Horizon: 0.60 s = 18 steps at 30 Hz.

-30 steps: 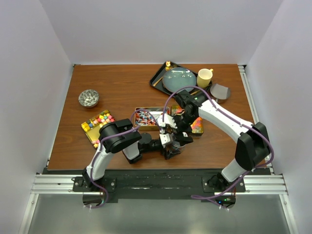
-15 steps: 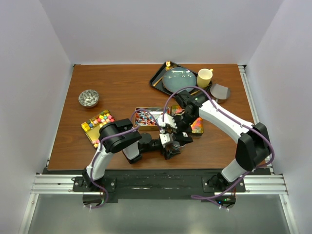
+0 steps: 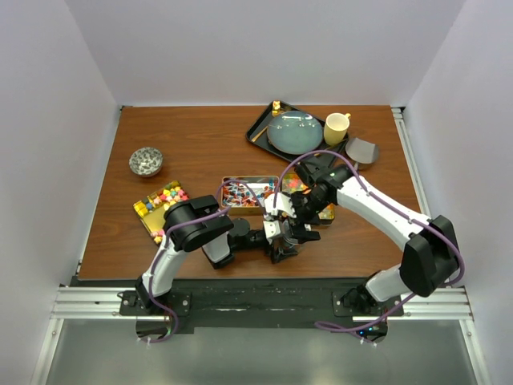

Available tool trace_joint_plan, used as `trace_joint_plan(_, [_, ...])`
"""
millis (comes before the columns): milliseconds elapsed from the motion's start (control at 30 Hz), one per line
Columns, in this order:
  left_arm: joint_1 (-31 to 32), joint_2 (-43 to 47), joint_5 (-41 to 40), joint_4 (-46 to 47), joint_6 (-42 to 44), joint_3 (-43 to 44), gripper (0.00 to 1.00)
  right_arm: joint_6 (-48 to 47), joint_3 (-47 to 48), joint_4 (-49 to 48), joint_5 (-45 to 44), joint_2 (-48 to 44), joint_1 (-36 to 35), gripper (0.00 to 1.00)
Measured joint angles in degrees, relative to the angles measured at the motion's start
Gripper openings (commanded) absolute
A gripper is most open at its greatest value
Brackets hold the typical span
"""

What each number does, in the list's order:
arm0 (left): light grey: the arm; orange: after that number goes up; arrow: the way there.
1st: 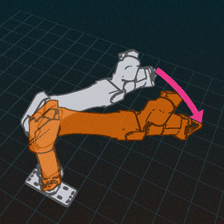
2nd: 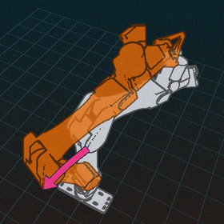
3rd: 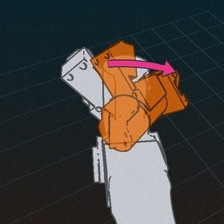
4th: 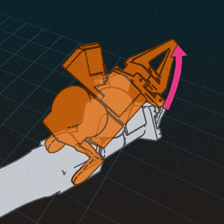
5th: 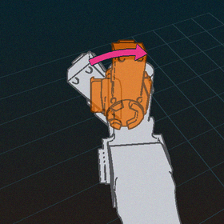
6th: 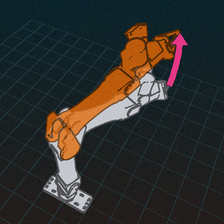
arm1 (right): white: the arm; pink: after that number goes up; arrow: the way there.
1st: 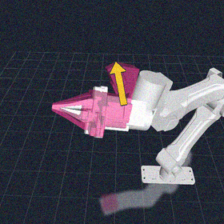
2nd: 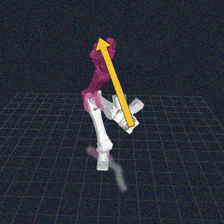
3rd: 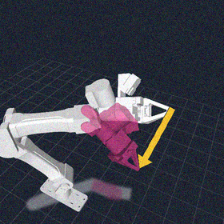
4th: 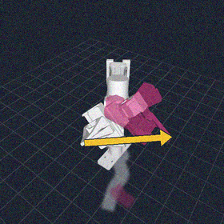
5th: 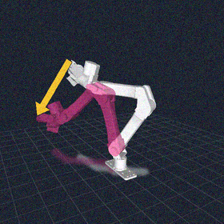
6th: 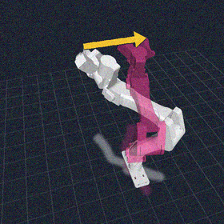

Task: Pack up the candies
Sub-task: Screw the bottle lid onto the packing bottle.

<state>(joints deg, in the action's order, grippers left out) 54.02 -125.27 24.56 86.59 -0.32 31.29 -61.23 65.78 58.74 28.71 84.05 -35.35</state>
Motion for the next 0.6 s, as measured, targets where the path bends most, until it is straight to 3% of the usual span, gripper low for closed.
trace_joint_plan(467, [0.0,-0.2,0.5,0.0,-0.1,0.3,0.0,-0.3,0.1,0.2,-0.9,0.8,0.0,0.89])
trace_joint_plan(600, [0.0,-0.2,0.5,0.0,-0.1,0.3,0.0,-0.3,-0.6,-0.5,-1.1,0.2,0.0,0.83])
